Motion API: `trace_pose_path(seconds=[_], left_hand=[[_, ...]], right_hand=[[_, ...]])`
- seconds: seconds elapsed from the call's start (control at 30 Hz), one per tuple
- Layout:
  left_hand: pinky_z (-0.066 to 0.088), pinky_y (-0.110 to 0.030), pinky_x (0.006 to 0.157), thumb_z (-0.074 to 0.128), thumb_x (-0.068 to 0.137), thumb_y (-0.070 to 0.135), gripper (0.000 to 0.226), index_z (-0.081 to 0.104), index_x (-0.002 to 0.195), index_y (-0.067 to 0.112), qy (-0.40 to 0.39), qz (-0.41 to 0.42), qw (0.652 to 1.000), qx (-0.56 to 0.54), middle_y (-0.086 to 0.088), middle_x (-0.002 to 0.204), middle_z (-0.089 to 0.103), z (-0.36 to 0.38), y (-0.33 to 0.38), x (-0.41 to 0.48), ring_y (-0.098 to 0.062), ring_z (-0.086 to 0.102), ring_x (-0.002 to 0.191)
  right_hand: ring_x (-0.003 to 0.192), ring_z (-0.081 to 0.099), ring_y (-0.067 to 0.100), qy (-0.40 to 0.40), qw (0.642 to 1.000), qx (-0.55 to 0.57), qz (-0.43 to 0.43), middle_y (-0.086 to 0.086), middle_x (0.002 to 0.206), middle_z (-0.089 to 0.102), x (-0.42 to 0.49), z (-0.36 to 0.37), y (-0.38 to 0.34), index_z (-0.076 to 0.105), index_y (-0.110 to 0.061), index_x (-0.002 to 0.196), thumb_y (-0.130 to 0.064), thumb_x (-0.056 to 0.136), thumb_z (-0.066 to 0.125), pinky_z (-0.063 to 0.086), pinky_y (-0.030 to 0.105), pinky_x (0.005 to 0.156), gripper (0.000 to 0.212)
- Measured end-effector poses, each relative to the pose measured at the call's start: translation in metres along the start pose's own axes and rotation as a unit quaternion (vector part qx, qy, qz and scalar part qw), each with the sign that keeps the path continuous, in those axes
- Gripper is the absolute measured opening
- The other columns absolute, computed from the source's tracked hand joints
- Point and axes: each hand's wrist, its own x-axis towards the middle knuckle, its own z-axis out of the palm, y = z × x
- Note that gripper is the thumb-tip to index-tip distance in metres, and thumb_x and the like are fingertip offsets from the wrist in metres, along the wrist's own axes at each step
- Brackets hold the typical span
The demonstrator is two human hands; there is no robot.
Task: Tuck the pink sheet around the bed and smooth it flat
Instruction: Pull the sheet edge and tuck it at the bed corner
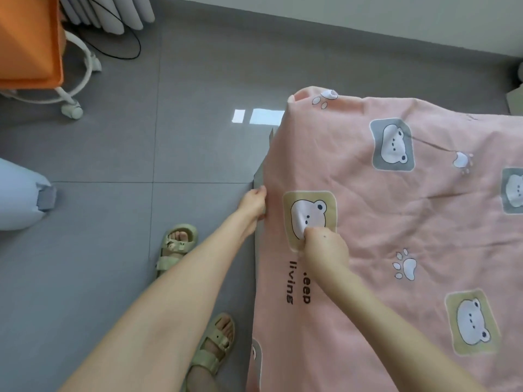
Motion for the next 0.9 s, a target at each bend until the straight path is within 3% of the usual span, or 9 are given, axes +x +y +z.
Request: trace_pose_path(seconds=[0.1, 0.27, 0.37, 0.5, 0.57, 0.63, 0.7, 0.8, 0.9], left_hand=[[0.04, -0.024, 0.062, 0.041, 0.097, 0.04, 0.028, 0.057, 0.095, 0.018, -0.034, 0.014, 0.999, 0.0, 0.005, 0.08, 0.056, 0.009, 0.026, 0.016, -0.014, 0.052, 0.072], [0.025, -0.013, 0.04, 0.053, 0.091, 0.012, 0.034, 0.042, 0.059, 0.019, 0.01, 0.133, 0.979, 0.155, 0.004, 0.057, 0.042, 0.006, 0.052, 0.014, -0.008, 0.036, 0.051], [0.023, -0.023, 0.05, 0.053, 0.088, 0.004, 0.025, 0.046, 0.065, 0.009, 0.022, 0.172, 0.972, 0.157, 0.001, 0.057, 0.034, -0.011, 0.073, -0.012, -0.012, 0.029, 0.055], [0.028, -0.023, 0.052, 0.058, 0.088, 0.005, 0.022, 0.049, 0.068, 0.005, -0.077, 0.239, 0.965, 0.077, 0.002, 0.06, 0.04, -0.035, 0.117, -0.077, -0.007, 0.034, 0.055], [0.031, -0.018, 0.052, 0.058, 0.086, 0.009, 0.022, 0.05, 0.066, 0.011, -0.159, 0.305, 0.936, 0.073, 0.012, 0.058, 0.042, -0.031, 0.14, -0.11, -0.002, 0.037, 0.054], [0.031, -0.014, 0.055, 0.056, 0.085, 0.012, 0.021, 0.049, 0.066, 0.019, -0.219, 0.358, 0.898, 0.135, 0.013, 0.056, 0.043, -0.014, 0.156, -0.129, 0.003, 0.038, 0.055], [0.033, -0.019, 0.059, 0.055, 0.087, 0.013, 0.019, 0.052, 0.069, 0.017, -0.235, 0.38, 0.863, 0.235, 0.011, 0.058, 0.046, 0.005, 0.163, -0.129, 0.0, 0.041, 0.058], [0.042, -0.027, 0.069, 0.053, 0.087, 0.007, 0.012, 0.063, 0.081, 0.009, -0.269, 0.378, 0.812, 0.354, 0.004, 0.075, 0.064, 0.012, 0.163, -0.106, -0.008, 0.054, 0.072], [0.04, -0.013, 0.088, 0.051, 0.089, 0.023, 0.019, 0.069, 0.093, 0.019, -0.304, 0.318, 0.822, 0.362, 0.007, 0.097, 0.071, 0.005, 0.151, -0.079, -0.001, 0.06, 0.091]], right_hand=[[0.056, 0.027, 0.024, 0.016, 0.998, 0.063, -0.027, 0.002, 0.054, 0.025, -0.008, -0.018, 0.015, 0.023, -0.016, 0.055, -0.014, 0.084, 0.049, 0.012, 0.03, 0.045, 0.038], [0.055, 0.019, 0.017, -0.089, 0.987, 0.124, -0.041, 0.0, 0.056, 0.023, -0.008, -0.05, 0.032, 0.025, -0.017, 0.055, -0.024, 0.085, 0.06, 0.011, 0.028, 0.048, 0.047], [0.053, 0.023, 0.015, -0.129, 0.978, 0.164, -0.018, -0.002, 0.055, 0.026, -0.01, -0.067, 0.033, 0.027, -0.017, 0.054, -0.025, 0.086, 0.06, 0.015, 0.026, 0.048, 0.046], [0.054, 0.044, 0.014, -0.121, 0.972, 0.2, -0.024, 0.011, 0.064, 0.055, -0.016, -0.096, 0.035, 0.051, -0.01, 0.062, -0.035, 0.089, 0.053, 0.033, 0.028, 0.054, 0.036], [0.052, 0.055, 0.014, -0.056, 0.931, 0.36, 0.007, 0.007, 0.064, 0.064, -0.014, -0.121, 0.03, 0.062, -0.01, 0.069, -0.049, 0.086, 0.054, 0.041, 0.027, 0.051, 0.044], [0.048, 0.059, 0.014, -0.014, 0.832, 0.55, 0.069, 0.004, 0.062, 0.066, -0.002, -0.149, 0.026, 0.066, -0.01, 0.076, -0.065, 0.074, 0.054, 0.045, 0.024, 0.042, 0.056], [0.046, 0.059, 0.012, -0.004, 0.786, 0.609, 0.101, 0.001, 0.06, 0.066, 0.019, -0.174, 0.025, 0.066, -0.012, 0.081, -0.073, 0.066, 0.055, 0.042, 0.022, 0.036, 0.064], [0.042, 0.056, 0.01, -0.004, 0.853, 0.509, 0.118, 0.003, 0.056, 0.062, 0.057, -0.19, 0.016, 0.068, -0.006, 0.075, -0.05, 0.075, 0.07, 0.039, 0.019, 0.036, 0.044], [0.046, 0.049, 0.021, 0.008, 0.903, 0.412, 0.125, 0.013, 0.055, 0.058, 0.089, -0.186, 0.0, 0.065, 0.009, 0.066, -0.006, 0.074, 0.061, 0.038, 0.026, 0.046, 0.018]])
